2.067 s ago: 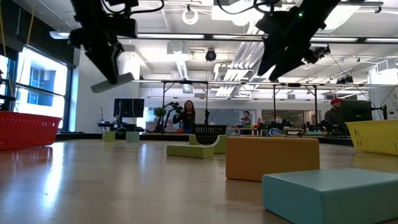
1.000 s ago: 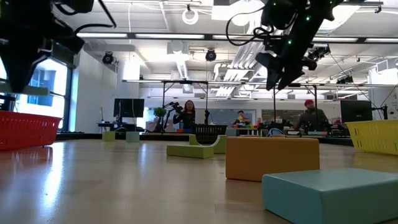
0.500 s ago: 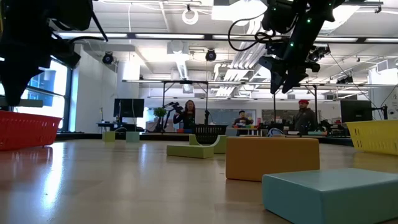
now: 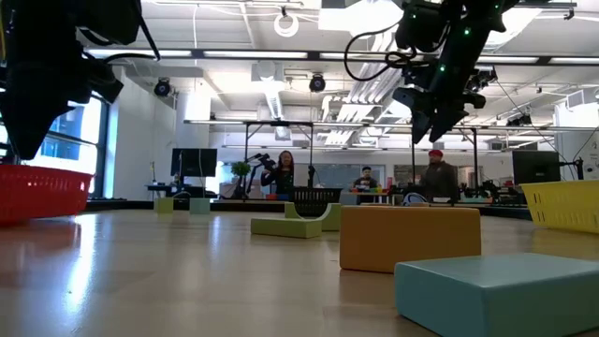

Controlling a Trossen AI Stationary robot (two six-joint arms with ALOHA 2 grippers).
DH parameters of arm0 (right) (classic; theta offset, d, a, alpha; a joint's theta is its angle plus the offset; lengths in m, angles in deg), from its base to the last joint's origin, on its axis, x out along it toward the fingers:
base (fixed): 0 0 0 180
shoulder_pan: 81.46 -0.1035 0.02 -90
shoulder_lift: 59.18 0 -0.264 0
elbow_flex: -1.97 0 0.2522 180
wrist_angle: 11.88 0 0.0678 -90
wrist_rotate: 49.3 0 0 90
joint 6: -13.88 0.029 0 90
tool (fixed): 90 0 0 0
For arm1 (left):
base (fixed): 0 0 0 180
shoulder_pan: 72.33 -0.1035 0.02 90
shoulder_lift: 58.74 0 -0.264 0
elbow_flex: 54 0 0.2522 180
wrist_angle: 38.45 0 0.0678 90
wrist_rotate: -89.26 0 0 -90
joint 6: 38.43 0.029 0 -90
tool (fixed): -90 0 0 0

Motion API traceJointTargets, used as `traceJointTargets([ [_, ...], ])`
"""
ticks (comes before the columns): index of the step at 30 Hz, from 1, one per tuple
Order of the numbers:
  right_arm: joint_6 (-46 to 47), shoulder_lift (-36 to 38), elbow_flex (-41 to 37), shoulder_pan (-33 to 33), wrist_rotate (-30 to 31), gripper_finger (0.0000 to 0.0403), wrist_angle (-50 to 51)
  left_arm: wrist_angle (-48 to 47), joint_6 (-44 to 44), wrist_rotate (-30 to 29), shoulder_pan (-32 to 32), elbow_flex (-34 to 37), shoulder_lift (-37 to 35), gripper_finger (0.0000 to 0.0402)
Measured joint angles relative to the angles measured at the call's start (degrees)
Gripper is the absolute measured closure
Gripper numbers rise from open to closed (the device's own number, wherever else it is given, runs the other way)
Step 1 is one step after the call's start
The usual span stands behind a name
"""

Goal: Sort & place blocks by color
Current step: Put the orange block into the black bin

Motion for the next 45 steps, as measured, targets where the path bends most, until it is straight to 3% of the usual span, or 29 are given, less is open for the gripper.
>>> traceJointTargets([
  [7, 3.0, 0.0, 0.0, 0.0, -0.3, 0.0203, 0.8, 0.0, 0.9, -0.1, 0.0, 0.0, 0.0, 0.0227],
  [15, -0.5, 0.0, 0.0, 1.2, -0.5, 0.0203, -3.3, 0.0, 5.5, -0.3, 0.0, -0.7, 0.0, 0.0229],
  [19, -3.6, 0.0, 0.0, 3.9, -5.4, 0.0203, -8.7, 0.0, 9.1, -2.2, 0.0, -3.2, 0.0, 0.0229],
  [26, -10.1, 0.0, 0.0, 10.6, -13.2, 0.0203, -12.5, 0.1, 16.6, -11.1, -1.1, -8.6, 0.0, 0.0229],
  [33, -19.3, 0.0, 0.0, 15.7, -15.3, 0.0203, -13.9, 1.3, 24.6, -19.4, -5.0, -11.0, 0.0, 0.0229],
  [39, -25.9, 0.0, 0.0, 17.7, -15.5, 0.0203, -18.2, 5.2, 32.7, -20.1, -10.4, -11.0, 0.0, 0.0229],
  [45, -26.6, 0.0, 0.0, 19.9, -15.4, 0.0185, -21.5, 12.3, 41.8, -20.7, -17.2, -11.0, 0.0, 0.0229],
])
